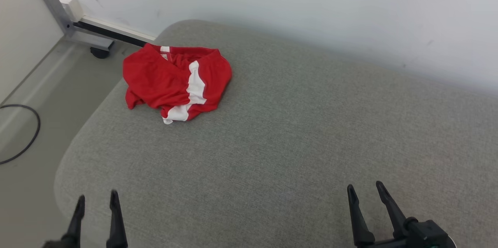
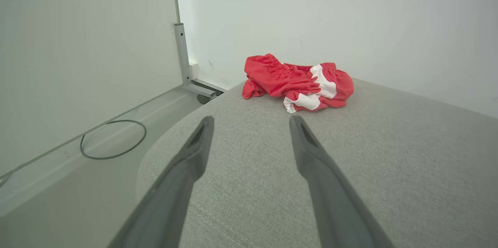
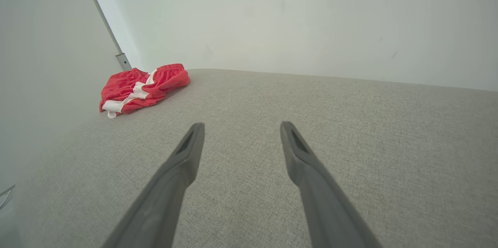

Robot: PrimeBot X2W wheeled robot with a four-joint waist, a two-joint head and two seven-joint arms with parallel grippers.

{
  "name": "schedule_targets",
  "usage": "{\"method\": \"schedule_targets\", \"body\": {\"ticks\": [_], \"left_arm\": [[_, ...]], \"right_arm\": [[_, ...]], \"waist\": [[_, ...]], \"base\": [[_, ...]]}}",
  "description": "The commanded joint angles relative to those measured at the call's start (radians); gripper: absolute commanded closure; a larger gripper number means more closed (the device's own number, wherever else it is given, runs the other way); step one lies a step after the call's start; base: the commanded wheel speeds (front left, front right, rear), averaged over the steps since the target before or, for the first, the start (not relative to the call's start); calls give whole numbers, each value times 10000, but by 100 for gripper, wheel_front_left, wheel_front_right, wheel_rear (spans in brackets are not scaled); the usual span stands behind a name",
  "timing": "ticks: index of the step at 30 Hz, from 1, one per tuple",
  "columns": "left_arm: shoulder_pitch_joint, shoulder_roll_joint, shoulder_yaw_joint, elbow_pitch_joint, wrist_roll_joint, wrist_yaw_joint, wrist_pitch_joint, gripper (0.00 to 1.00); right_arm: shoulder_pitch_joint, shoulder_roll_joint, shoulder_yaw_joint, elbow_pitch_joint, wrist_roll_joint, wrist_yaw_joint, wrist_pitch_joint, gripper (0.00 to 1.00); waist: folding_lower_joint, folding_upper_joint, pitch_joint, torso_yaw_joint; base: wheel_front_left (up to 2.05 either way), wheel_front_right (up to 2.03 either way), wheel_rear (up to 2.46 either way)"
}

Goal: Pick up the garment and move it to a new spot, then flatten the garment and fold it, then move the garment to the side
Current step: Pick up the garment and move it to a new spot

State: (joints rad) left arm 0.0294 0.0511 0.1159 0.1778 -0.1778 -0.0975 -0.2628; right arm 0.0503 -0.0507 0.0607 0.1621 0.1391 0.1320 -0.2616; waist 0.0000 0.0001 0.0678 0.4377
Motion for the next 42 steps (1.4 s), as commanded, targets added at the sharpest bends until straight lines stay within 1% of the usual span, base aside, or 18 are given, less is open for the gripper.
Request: {"method": "schedule_targets", "body": {"ticks": [1,3,6,10,12,16,21,23,26,27,28,31,34,38,42], "left_arm": [[-358,-14,91,66,0,-85,-33,0],[-828,21,211,179,68,-162,-33,0],[-1670,241,400,467,0,-244,-33,0],[-2940,766,574,1072,-326,-329,-34,0],[-3633,1101,661,1426,-565,-321,-34,0],[-4878,1938,395,2264,-1344,-328,-33,0],[-6345,3092,-357,3353,-2636,-332,136,0],[-6849,3645,-657,3758,-3223,-319,362,0],[-7460,4217,-1074,4334,-4224,-319,967,0],[-7460,4217,-1074,4334,-4224,-319,967,0],[-7779,4554,-1329,4808,-4865,-320,1573,0],[-8133,5042,-1840,5323,-5453,-320,2360,0],[-8373,5305,-2100,5909,-5992,-322,2935,0],[-8622,5531,-2458,6359,-6274,-322,3310,0],[-8802,5687,-2796,7102,-6754,-321,3996,0]], "right_arm": [[-123,12,16,-34,-53,-31,-40,0],[-292,12,61,-50,-108,-31,-40,0],[-551,10,102,-74,-142,-31,-40,0],[-917,10,227,-131,-140,-31,-40,0],[-1094,12,334,-156,-136,-30,-38,0],[-1359,7,460,-253,-63,-30,-38,0],[-1640,9,567,-412,-9,-30,-40,0],[-1730,9,566,-487,22,-30,-38,0],[-1880,15,598,-612,26,-30,-38,0],[-1880,15,598,-612,26,-30,-38,0],[-1958,10,610,-685,39,-30,-40,0],[-2024,13,591,-746,41,-30,-38,0],[-2121,12,603,-785,31,-30,-38,0],[-2156,13,613,-816,-2,-30,-38,0],[-2227,13,638,-869,-65,-30,-40,0]], "waist": [[0,-1,211,-196],[0,-1,390,-369],[0,-1,665,-715],[0,-1,1055,-1306],[0,-1,1274,-1635],[0,-1,1730,-2299],[0,-1,2296,-3030],[0,-1,2514,-3294],[0,-1,2789,-3639],[0,-1,2789,-3639],[0,-1,2928,-3827],[0,-1,3093,-4033],[0,-1,3204,-4177],[0,-1,3309,-4286],[0,-1,3393,-4402]], "base": [[0,0,0],[0,0,0],[0,0,0],[0,0,0],[0,0,0],[0,0,0],[0,0,0],[0,0,0],[0,0,0],[0,0,0],[0,0,0],[0,0,0],[0,0,0],[0,0,0],[0,0,0]]}}
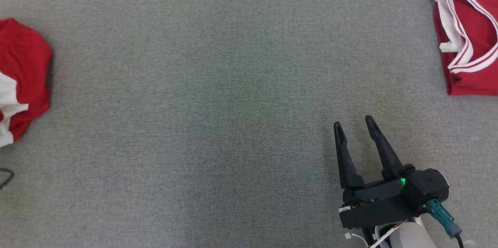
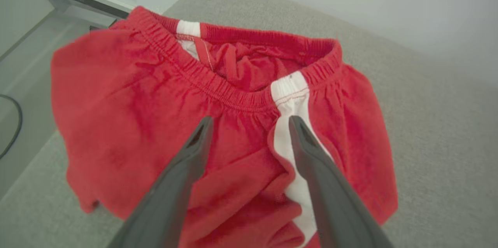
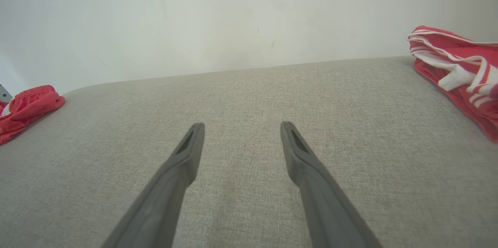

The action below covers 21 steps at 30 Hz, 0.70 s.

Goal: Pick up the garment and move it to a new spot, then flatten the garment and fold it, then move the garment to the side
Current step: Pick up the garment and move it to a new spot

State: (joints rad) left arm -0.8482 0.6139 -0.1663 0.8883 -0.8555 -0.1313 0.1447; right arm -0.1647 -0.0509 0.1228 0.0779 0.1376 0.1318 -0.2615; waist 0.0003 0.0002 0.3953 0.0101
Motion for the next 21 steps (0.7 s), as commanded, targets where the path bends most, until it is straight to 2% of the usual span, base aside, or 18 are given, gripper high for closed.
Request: {"method": "schedule_targets", "body": {"ticks": [1,8,10,13,14,15,21], "left_arm": [[-80,62,-103,110,-60,15,153,0],[-379,250,-593,1095,-621,15,1670,0],[-479,398,-658,1318,-661,15,1681,0],[-477,297,-906,1556,-679,15,1885,0],[-480,324,-996,1601,-618,15,1855,55],[-514,350,-1042,1672,-593,15,1739,100],[-750,251,-1319,1916,-442,14,653,100]], "right_arm": [[-96,15,9,-37,-64,-28,-42,0],[-99,15,42,-73,-123,-28,-40,0],[-84,15,35,-79,-134,-28,-40,0],[-39,15,46,-84,-146,-28,-40,0],[-20,15,36,-84,-149,-28,-40,0],[-5,15,33,-89,-150,-28,-40,0],[160,15,-64,5,-165,-28,-40,0]], "waist": [[-3,-2,130,-147],[-3,-2,154,-347],[-3,-2,168,-389],[-3,-2,156,-441],[-3,-2,149,-448],[-3,-2,142,-451],[-3,-2,-147,-279]], "base": [[0,0,0],[0,0,0],[0,0,0],[0,0,0],[0,0,0],[0,0,0],[0,0,0]]}}
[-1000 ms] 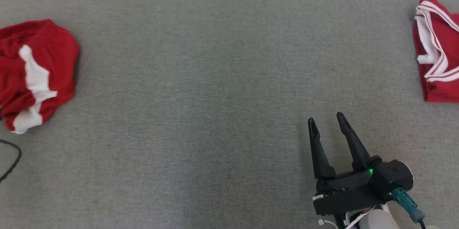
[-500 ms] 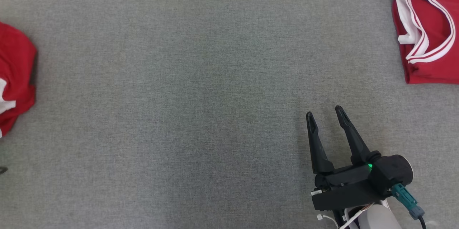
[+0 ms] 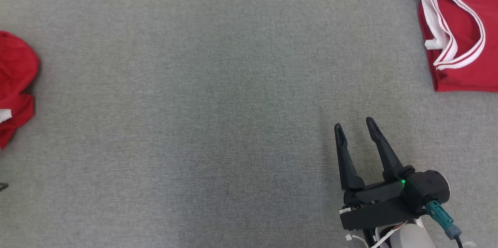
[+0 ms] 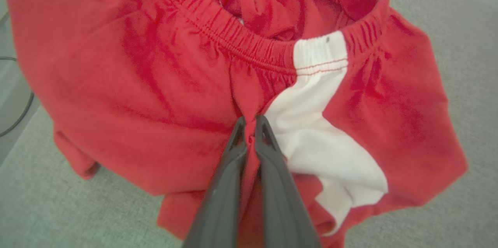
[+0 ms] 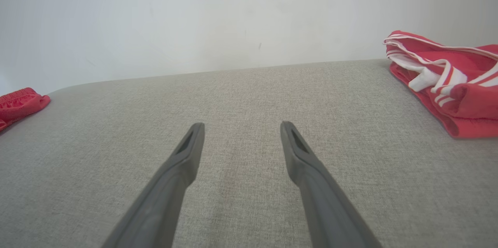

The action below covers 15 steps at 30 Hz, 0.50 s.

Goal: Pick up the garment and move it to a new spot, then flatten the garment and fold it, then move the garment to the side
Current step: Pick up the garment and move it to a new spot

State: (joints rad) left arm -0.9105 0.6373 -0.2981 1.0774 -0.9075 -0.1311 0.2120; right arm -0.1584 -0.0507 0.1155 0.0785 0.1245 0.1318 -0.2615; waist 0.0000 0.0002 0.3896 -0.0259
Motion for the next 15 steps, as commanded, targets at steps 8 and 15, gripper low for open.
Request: {"method": "schedule_targets", "body": {"ticks": [8,15], "left_arm": [[-619,-13,-401,-686,33,12,-1382,100],[-1037,75,-921,-1922,-34,12,-2152,100]], "right_arm": [[227,12,-93,190,127,-28,-42,0],[421,10,-42,302,323,-28,-42,0]], "waist": [[0,-2,-840,574],[0,-2,-1416,775]], "base": [[0,0,0],[0,0,0]]}}
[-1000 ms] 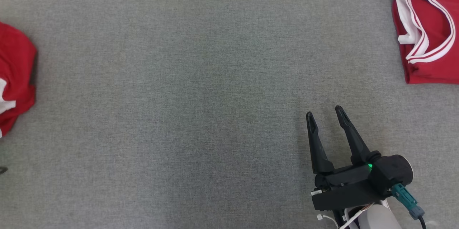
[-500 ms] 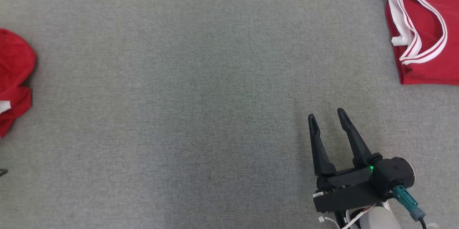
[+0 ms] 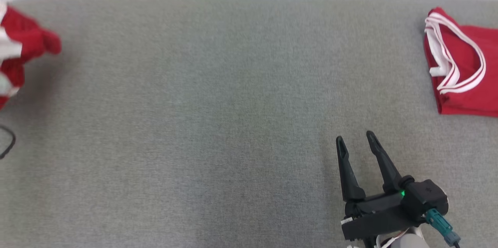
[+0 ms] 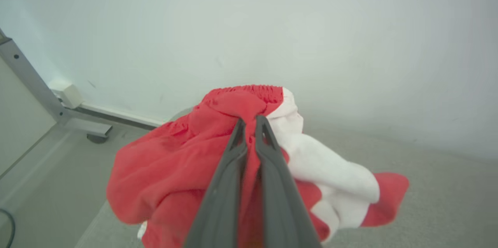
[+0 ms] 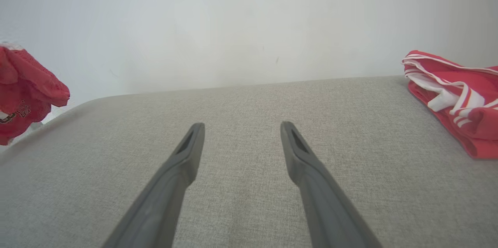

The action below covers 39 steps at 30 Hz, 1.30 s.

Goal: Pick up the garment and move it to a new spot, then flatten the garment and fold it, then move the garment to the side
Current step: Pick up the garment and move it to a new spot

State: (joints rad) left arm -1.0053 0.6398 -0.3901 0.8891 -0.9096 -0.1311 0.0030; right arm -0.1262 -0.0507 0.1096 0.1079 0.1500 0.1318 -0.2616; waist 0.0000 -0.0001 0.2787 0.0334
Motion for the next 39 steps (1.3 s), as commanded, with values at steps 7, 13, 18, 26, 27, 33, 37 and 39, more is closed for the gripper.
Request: {"method": "schedule_targets", "body": {"ticks": [7,13,18,26,27,33,37,39], "left_arm": [[-463,-167,-574,-1980,-263,12,-436,100],[-330,-456,-931,-3809,-481,24,-317,100],[126,-808,-1242,-5256,-520,291,-40,100],[1486,-1295,-1914,-7350,-529,946,248,100],[1699,-1355,-2029,-7499,-522,1011,269,100],[3168,-1815,-2796,-7463,-619,1072,112,100],[4025,-2128,-3336,-6908,-387,996,-257,100],[4399,-2375,-3673,-6536,-392,875,-342,100]], "right_arm": [[325,12,-39,42,257,-28,-39,0],[477,12,-85,-10,425,-28,-39,0],[571,14,-27,-40,544,-28,-39,0],[821,15,-137,-138,624,-28,-39,0],[856,15,-138,-142,622,-28,-40,0],[783,17,-59,-166,637,-28,-39,0],[787,14,-85,-136,623,-28,-39,0],[830,17,-100,-119,585,-28,-39,0]], "waist": [[0,1,-730,7],[0,1,-857,-534],[0,1,-925,-1161],[0,1,-880,-1984],[0,1,-857,-2037],[0,1,-716,-2223],[0,1,-733,-2240],[0,1,-761,-2190]], "base": [[0,0,0],[0,0,0],[0,0,0],[0,0,0],[0,0,0],[0,0,0],[0,0,0],[0,0,0]]}}
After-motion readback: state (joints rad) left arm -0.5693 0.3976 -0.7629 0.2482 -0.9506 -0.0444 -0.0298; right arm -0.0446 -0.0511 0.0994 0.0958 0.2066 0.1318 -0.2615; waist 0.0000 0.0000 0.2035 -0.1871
